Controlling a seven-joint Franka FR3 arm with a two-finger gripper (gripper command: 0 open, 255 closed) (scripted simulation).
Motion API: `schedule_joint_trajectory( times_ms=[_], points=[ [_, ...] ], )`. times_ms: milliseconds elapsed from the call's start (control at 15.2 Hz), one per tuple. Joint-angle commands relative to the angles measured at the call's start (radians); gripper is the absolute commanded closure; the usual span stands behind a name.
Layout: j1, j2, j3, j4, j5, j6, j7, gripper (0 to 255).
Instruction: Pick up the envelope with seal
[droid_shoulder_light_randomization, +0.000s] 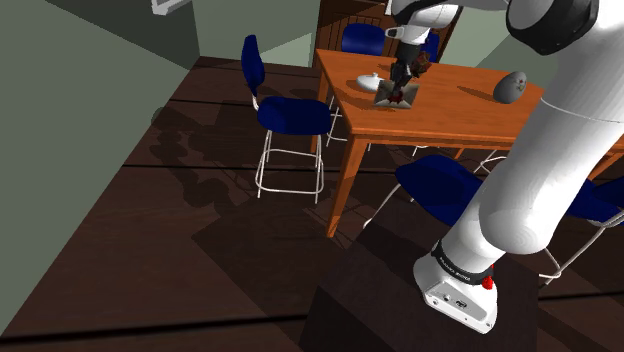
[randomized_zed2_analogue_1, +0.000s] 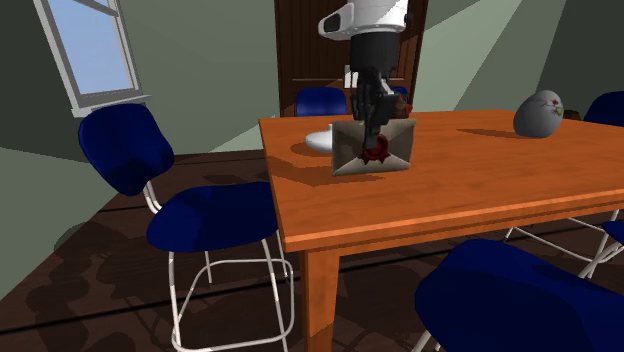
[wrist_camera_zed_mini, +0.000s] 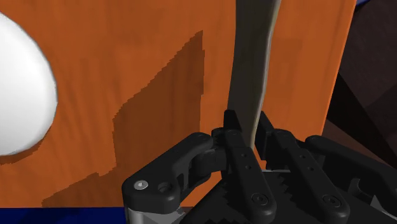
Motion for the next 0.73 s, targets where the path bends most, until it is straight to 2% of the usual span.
schedule_joint_trajectory(
  times_ms=[0, 528, 660],
  points=[
    [0.002, -0.01, -0.001, 0.02, -0.008, -0.027, 0.005, 255],
    [0.002, -0.021, -0.002, 0.117, -0.018, -0.132, 0.012, 255],
    [0.002, -0.021, -0.002, 0.119, -0.018, -0.134, 0.012, 255]
  ],
)
